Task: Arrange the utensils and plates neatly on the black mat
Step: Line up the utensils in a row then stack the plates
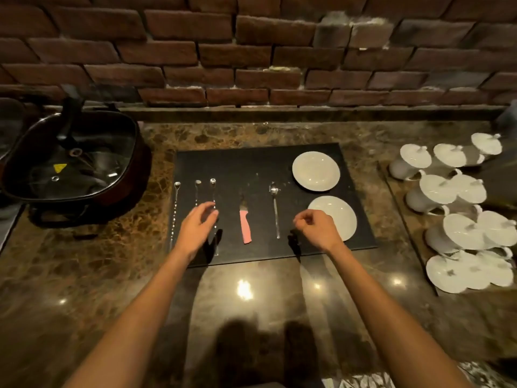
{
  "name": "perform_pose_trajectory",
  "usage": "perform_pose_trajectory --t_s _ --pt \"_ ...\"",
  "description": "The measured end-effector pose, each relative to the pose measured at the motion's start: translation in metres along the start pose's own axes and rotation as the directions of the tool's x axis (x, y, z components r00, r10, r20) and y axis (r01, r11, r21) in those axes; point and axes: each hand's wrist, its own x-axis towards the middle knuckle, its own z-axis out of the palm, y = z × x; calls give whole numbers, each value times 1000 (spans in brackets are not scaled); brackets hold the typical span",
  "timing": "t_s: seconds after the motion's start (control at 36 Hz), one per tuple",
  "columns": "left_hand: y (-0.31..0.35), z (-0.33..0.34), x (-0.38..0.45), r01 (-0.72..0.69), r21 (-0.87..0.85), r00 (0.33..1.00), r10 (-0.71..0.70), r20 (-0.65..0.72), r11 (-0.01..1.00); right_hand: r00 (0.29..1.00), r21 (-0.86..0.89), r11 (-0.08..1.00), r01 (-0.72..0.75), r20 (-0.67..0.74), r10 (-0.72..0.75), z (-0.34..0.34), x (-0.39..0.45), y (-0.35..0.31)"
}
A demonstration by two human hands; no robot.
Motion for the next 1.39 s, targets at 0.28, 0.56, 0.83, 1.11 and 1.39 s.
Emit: perform_pose_trajectory --t_s 0.28,0.56,0.83,1.11,1.39 --pt "41 107 -51 131 -77 986 -122 115 988 999 123 992 -37 -23 40 -57 3 60" --pt "93 186 -30 171 -18 972 -166 164 985 995 172 981 -91 -11 94 -97 45 114" --pt "96 234 19 285 44 933 -288 215 957 979 182 964 -194 -26 202 -104 87 144" --pt "85 254 37 318 96 920 -332 210 943 986 72 987 -141 101 133 -104 100 157" --pt "100 245 51 281 -56 953 -272 133 958 993 313 942 -118 55 107 -107 107 142"
